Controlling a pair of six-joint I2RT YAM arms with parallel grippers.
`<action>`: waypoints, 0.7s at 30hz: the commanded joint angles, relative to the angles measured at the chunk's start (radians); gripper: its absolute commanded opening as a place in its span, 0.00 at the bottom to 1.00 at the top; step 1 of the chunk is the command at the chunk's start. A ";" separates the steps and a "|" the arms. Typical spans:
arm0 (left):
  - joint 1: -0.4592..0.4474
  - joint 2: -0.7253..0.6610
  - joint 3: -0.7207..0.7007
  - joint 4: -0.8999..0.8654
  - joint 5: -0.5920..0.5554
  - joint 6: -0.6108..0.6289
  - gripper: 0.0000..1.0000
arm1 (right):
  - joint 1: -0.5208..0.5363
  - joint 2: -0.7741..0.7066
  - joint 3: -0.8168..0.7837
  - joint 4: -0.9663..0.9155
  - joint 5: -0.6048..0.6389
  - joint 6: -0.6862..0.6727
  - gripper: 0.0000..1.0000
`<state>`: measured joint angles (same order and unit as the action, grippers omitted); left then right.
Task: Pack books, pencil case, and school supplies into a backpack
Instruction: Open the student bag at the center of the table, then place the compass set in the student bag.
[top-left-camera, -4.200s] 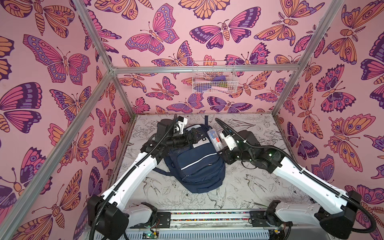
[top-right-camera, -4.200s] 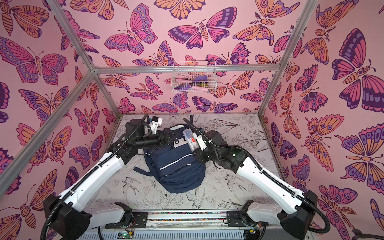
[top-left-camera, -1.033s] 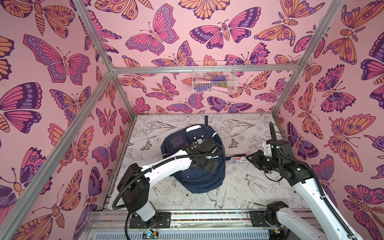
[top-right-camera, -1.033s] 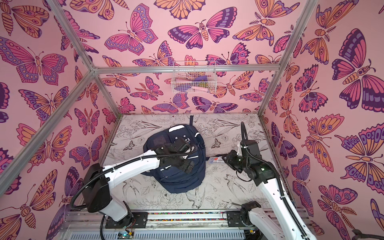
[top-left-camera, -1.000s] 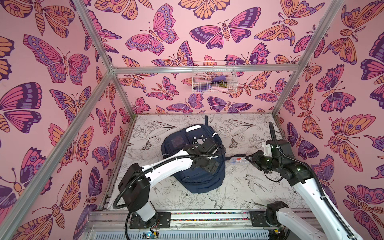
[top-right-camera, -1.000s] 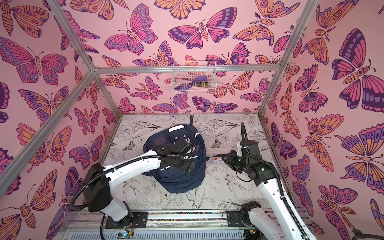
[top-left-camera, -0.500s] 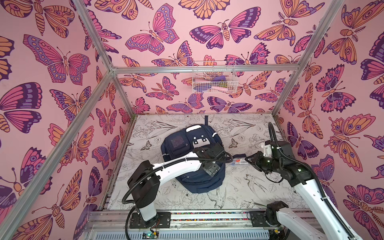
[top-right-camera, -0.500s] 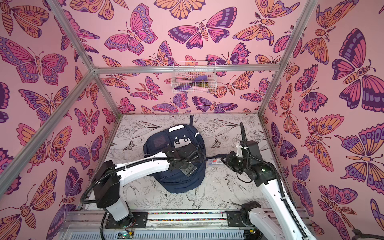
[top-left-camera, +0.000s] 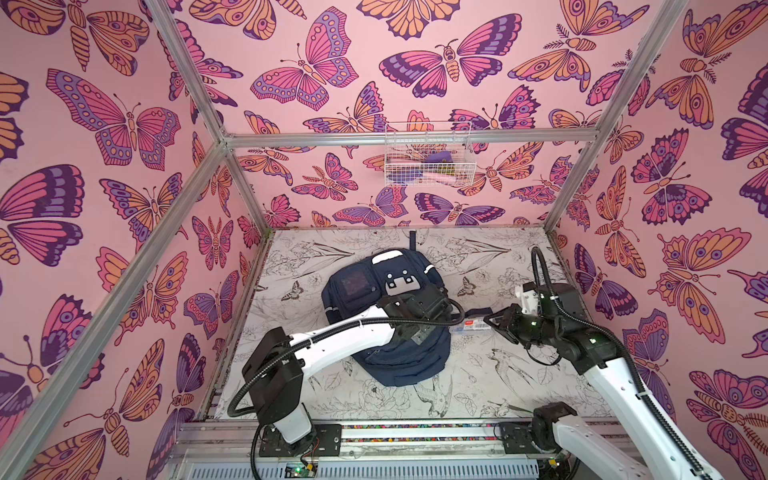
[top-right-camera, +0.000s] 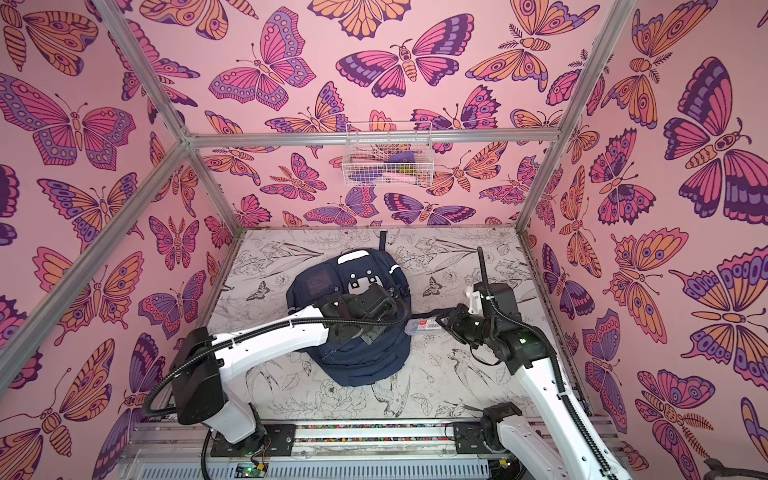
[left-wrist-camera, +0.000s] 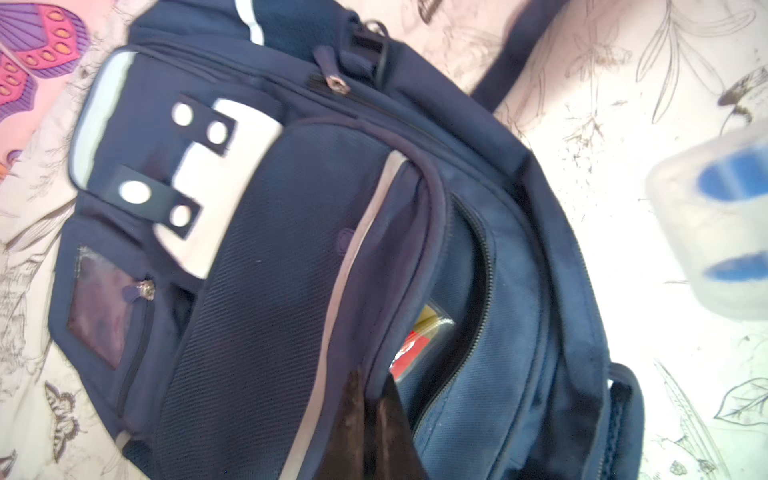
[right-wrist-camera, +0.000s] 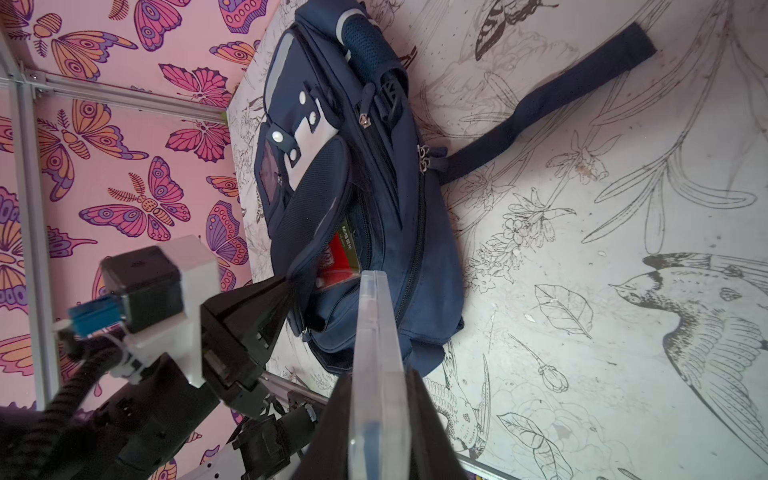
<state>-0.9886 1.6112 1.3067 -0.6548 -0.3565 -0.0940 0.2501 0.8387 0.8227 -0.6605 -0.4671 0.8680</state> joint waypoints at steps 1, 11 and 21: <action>0.016 -0.089 -0.044 0.129 -0.037 0.035 0.00 | 0.035 0.005 -0.023 0.126 -0.056 0.040 0.00; 0.073 -0.282 -0.184 0.349 0.239 0.138 0.00 | 0.281 0.183 -0.035 0.466 0.011 0.123 0.00; 0.123 -0.375 -0.245 0.414 0.352 0.059 0.00 | 0.433 0.484 0.044 0.752 0.067 0.167 0.00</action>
<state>-0.8753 1.3117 1.0637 -0.3889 -0.0822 0.0044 0.6567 1.2766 0.8089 -0.0532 -0.4328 1.0058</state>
